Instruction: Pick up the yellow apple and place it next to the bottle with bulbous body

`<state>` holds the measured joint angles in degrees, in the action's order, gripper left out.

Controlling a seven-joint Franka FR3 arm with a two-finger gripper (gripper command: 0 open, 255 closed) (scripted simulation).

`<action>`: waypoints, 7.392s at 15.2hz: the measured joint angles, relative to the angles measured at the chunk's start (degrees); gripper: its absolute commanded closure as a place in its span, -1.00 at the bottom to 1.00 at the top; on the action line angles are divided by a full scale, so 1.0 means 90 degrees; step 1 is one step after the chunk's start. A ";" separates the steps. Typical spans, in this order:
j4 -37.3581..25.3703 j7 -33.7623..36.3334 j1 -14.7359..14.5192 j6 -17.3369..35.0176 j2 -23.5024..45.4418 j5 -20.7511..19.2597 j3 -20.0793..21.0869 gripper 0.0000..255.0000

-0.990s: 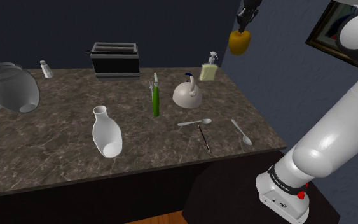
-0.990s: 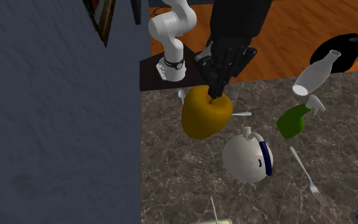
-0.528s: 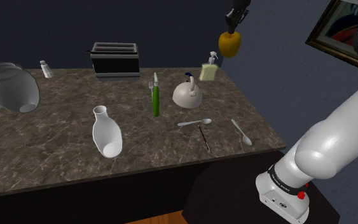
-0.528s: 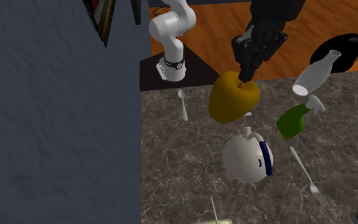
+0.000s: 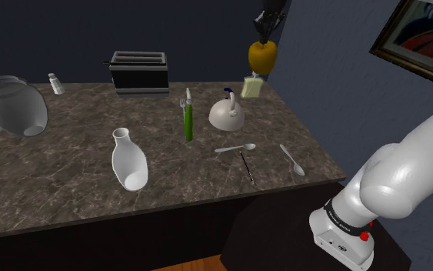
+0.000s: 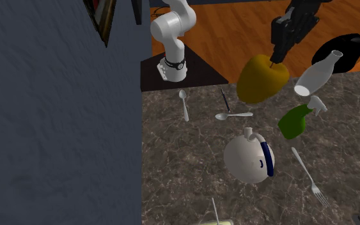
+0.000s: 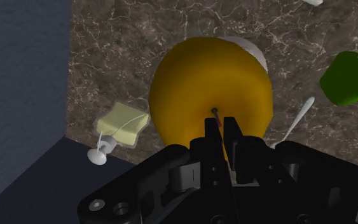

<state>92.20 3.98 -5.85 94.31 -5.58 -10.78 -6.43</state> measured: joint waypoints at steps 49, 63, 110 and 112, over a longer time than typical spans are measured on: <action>-0.1759 0.4410 -0.2329 -0.0207 0.2512 -0.0605 0.2049 1.00; -0.0454 0.4655 -0.2244 0.0988 0.2426 -0.0631 0.2027 1.00; 0.0627 0.5113 -0.2292 0.2295 0.2716 -0.0826 0.2006 -1.00; 0.0619 0.5112 -0.2294 0.2283 0.2713 -0.0824 0.2007 -1.00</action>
<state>97.77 49.98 -26.49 114.86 18.84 -18.20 11.63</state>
